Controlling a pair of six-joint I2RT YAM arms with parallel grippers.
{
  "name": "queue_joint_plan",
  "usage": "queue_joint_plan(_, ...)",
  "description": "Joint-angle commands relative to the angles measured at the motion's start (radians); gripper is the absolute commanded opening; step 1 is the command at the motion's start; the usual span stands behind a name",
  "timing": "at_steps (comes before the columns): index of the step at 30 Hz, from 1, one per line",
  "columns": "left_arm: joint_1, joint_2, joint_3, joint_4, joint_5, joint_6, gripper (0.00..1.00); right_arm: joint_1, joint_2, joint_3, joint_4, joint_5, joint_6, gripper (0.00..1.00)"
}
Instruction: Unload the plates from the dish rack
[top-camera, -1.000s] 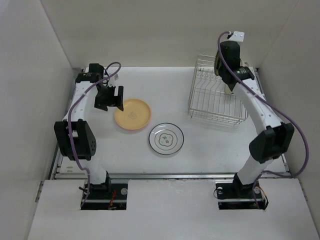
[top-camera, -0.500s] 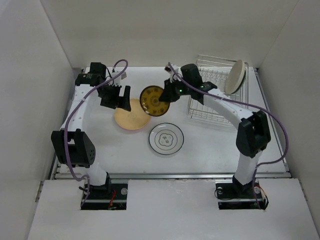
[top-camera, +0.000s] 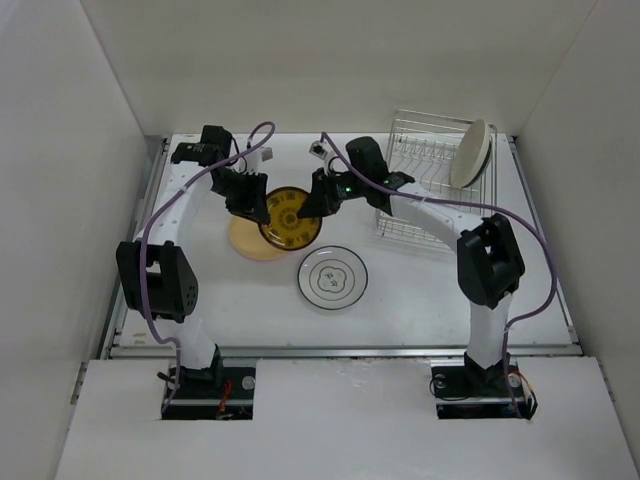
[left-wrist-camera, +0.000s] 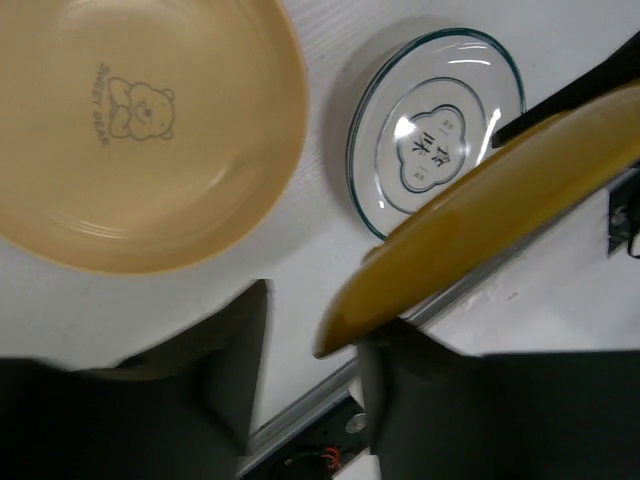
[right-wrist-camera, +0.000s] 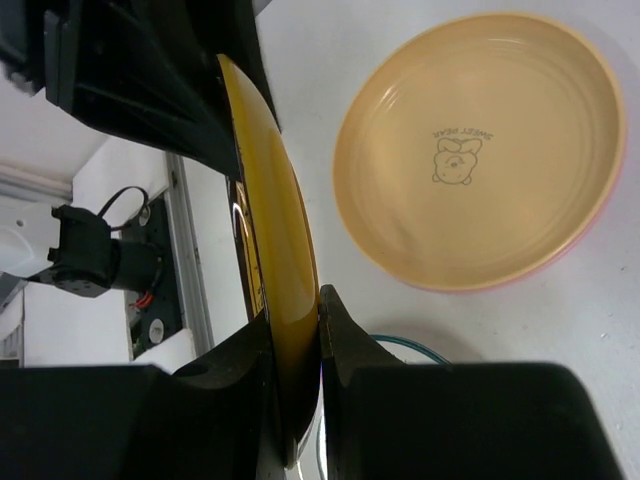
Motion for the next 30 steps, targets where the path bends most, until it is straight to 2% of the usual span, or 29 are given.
queue_joint_plan(1, 0.003, 0.011, 0.046, -0.038, 0.074, 0.036, 0.22, 0.006, -0.002, 0.011, 0.16, -0.138, 0.061, 0.0)
queue_joint_plan(3, 0.003, 0.011, 0.046, -0.07, 0.105, 0.052, 0.11, 0.015, 0.009, 0.011, 0.181, -0.138, 0.072, 0.0)
queue_joint_plan(5, 0.003, 0.011, 0.046, -0.09, 0.151, 0.081, 0.06, 0.015, 0.021, 0.011, 0.196, -0.147, 0.081, 0.0)
queue_joint_plan(7, 0.003, 0.011, 0.046, -0.102, 0.163, 0.09, 0.06, 0.024, 0.033, 0.011, 0.206, -0.163, 0.095, 0.0)
queue_joint_plan(9, 0.003, 0.011, 0.046, -0.102, 0.172, 0.09, 0.13, 0.035, 0.042, 0.011, 0.206, -0.163, 0.104, 0.0)
queue_joint_plan(10, 0.003, 0.011, 0.046, -0.102, 0.172, 0.09, 0.13, 0.035, 0.051, 0.02, 0.215, -0.172, 0.104, 0.0)
queue_joint_plan(11, 0.003, 0.011, 0.046, -0.102, 0.172, 0.09, 0.09, 0.044, 0.052, 0.021, 0.215, -0.172, 0.104, 0.0)
queue_joint_plan(12, 0.003, 0.011, 0.046, -0.102, 0.172, 0.081, 0.0, 0.044, 0.052, 0.021, 0.215, -0.172, 0.104, 0.0)
queue_joint_plan(15, 0.003, 0.011, 0.046, -0.093, 0.127, 0.04, 0.0, 0.044, 0.061, 0.021, 0.215, -0.172, 0.114, 0.0)
queue_joint_plan(16, 0.003, 0.011, 0.046, -0.093, 0.108, 0.03, 0.0, 0.044, 0.061, 0.031, 0.215, -0.172, 0.123, 0.03)
queue_joint_plan(17, 0.016, 0.011, 0.046, -0.093, 0.087, 0.02, 0.0, 0.044, 0.071, 0.031, 0.197, -0.161, 0.123, 0.2)
queue_joint_plan(18, 0.029, 0.0, 0.046, -0.093, 0.054, -0.003, 0.0, 0.044, 0.071, 0.043, 0.183, -0.147, 0.123, 0.31)
queue_joint_plan(20, 0.104, -0.009, 0.036, -0.093, 0.054, -0.013, 0.0, 0.044, 0.091, 0.059, 0.151, -0.086, 0.123, 0.41)
queue_joint_plan(21, 0.138, -0.02, 0.036, -0.093, 0.054, -0.025, 0.0, 0.044, 0.091, 0.07, 0.141, -0.075, 0.123, 0.52)
queue_joint_plan(22, 0.173, -0.02, 0.036, -0.093, 0.092, -0.025, 0.0, 0.044, 0.091, 0.07, 0.141, -0.075, 0.123, 0.57)
queue_joint_plan(23, 0.244, -0.02, 0.026, -0.093, 0.105, -0.025, 0.0, 0.044, 0.102, 0.08, 0.141, -0.058, 0.137, 0.6)
queue_joint_plan(26, 0.333, -0.02, 0.015, -0.093, 0.143, -0.014, 0.0, 0.044, 0.124, 0.119, 0.141, -0.035, 0.163, 0.62)
queue_joint_plan(27, 0.385, -0.02, 0.003, -0.093, 0.155, -0.014, 0.0, 0.044, 0.133, 0.142, 0.141, -0.035, 0.172, 0.65)
queue_joint_plan(28, 0.411, -0.02, 0.003, -0.093, 0.165, -0.005, 0.0, 0.044, 0.133, 0.152, 0.141, -0.018, 0.183, 0.74)
queue_joint_plan(30, 0.498, -0.032, -0.038, -0.063, 0.178, -0.029, 0.0, 0.044, 0.133, 0.152, 0.141, 0.011, 0.183, 0.76)
